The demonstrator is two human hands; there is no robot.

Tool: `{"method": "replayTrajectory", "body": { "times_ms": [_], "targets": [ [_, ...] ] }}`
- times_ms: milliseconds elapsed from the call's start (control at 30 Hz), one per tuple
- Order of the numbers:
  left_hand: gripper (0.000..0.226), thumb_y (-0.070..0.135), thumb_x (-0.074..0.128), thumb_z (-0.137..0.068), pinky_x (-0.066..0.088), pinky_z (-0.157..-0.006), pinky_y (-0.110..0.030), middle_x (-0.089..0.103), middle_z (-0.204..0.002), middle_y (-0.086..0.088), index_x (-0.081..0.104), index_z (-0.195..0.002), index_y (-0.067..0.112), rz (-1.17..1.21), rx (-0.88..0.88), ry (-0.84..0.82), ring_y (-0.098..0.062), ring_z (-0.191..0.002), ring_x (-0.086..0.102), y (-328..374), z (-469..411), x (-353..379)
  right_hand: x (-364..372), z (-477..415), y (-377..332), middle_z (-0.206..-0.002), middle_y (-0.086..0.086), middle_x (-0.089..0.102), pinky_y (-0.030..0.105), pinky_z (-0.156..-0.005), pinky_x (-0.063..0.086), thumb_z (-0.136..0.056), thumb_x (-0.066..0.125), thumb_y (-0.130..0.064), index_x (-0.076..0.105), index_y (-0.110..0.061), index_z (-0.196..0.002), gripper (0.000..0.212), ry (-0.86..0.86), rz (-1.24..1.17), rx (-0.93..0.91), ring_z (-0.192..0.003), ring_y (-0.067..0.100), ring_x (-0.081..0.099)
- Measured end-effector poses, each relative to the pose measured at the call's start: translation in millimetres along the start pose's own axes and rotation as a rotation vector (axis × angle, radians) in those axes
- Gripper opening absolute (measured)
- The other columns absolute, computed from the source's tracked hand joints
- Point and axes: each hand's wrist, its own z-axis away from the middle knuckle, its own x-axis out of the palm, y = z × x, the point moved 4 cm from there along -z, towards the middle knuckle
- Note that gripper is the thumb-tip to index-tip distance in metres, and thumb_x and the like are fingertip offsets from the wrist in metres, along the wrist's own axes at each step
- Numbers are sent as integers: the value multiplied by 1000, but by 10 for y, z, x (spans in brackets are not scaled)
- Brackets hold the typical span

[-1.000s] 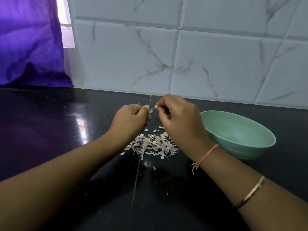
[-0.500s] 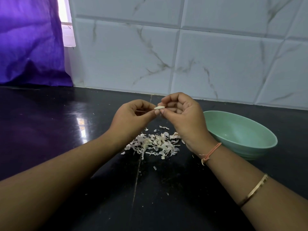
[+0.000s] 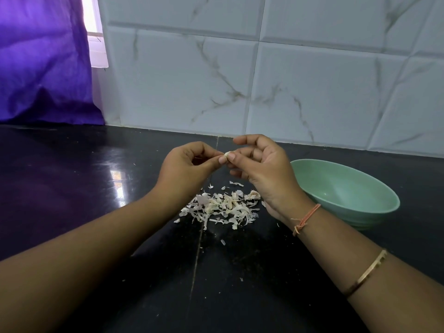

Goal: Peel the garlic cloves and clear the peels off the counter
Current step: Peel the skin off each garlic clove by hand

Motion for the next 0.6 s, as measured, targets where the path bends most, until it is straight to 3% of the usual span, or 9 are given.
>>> {"method": "replayTrajectory", "body": {
  "times_ms": [133,300,467,600],
  "targets": [
    [13,19,67,-82,44,-65,-31,64,-78,-23,65,-69,22,1,-16,-16,-16,-64,49,-15,-4,15,2,-3,-21,-71,2,64,17,-61,51,-84,62,4,54,-16,-97,25,-9,12,-25,-62,5,61],
    [16,19,63,-86,42,-68,-34,59,-75,-20,64,-70,20,12,-31,-27,-21,-69,48,-19,-11,12,10,-14,-21,-71,1,62,22,-67,51,-84,60,6,54,-18,-96,28,-19,49,-62,-64,7,61],
    [17,21,61,-87,43,-68,-34,61,-89,-32,66,-71,20,9,-26,-28,-21,-72,50,-29,-16,9,-22,-22,-2,-73,1,60,43,-75,53,-85,60,3,55,-19,-94,24,42,172,-61,-71,18,58],
    [17,21,63,-86,42,-69,-34,59,-75,-19,65,-69,22,5,-22,-6,-20,-71,48,-49,-29,5,8,-8,18,-77,0,64,28,-69,54,-89,54,-1,62,-17,-89,17,12,135,11,-70,8,62]
  ]
}}
